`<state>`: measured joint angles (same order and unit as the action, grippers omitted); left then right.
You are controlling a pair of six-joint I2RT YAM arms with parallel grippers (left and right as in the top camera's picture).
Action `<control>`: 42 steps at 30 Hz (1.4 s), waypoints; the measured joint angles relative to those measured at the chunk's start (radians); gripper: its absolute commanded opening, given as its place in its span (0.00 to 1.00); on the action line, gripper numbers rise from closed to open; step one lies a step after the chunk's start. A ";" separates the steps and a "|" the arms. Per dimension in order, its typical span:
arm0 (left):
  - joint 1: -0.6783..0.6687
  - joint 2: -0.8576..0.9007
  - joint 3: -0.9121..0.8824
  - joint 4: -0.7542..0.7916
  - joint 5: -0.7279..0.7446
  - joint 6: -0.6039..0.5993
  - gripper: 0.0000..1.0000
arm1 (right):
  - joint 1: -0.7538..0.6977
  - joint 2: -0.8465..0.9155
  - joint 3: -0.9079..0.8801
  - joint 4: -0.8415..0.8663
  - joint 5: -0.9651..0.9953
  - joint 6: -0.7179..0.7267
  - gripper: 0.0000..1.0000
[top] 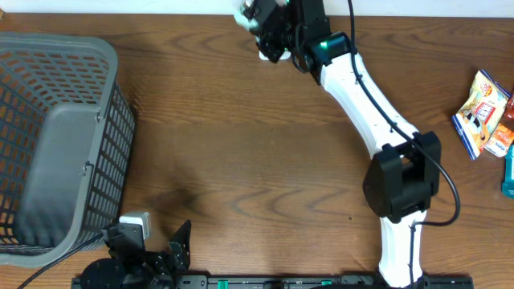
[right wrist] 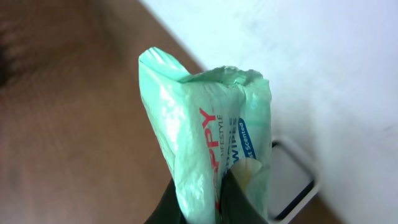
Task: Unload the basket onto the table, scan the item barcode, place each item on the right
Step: 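Lift the wipes pack and hold it at the white scanner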
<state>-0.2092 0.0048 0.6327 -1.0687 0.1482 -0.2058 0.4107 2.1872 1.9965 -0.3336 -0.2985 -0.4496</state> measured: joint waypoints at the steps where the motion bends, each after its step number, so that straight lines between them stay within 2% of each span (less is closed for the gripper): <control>1: 0.000 0.000 0.000 -0.001 0.000 0.000 0.98 | -0.003 0.016 0.000 0.037 0.003 -0.005 0.01; 9: 0.000 0.000 0.000 -0.001 0.000 0.000 0.98 | -0.024 0.196 -0.001 0.338 0.085 -0.023 0.01; 12: 0.000 0.000 0.000 -0.001 0.000 0.000 0.98 | -0.026 0.253 -0.001 0.436 0.132 -0.026 0.07; 19: 0.000 0.000 0.000 -0.001 0.000 0.000 0.98 | -0.025 0.299 -0.002 0.507 0.181 -0.020 0.01; 42: 0.000 0.000 0.000 -0.001 0.000 0.000 0.98 | -0.025 0.385 -0.002 0.637 0.257 0.014 0.01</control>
<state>-0.2092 0.0048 0.6327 -1.0695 0.1482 -0.2058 0.3855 2.5725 1.9949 0.3031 -0.0410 -0.4351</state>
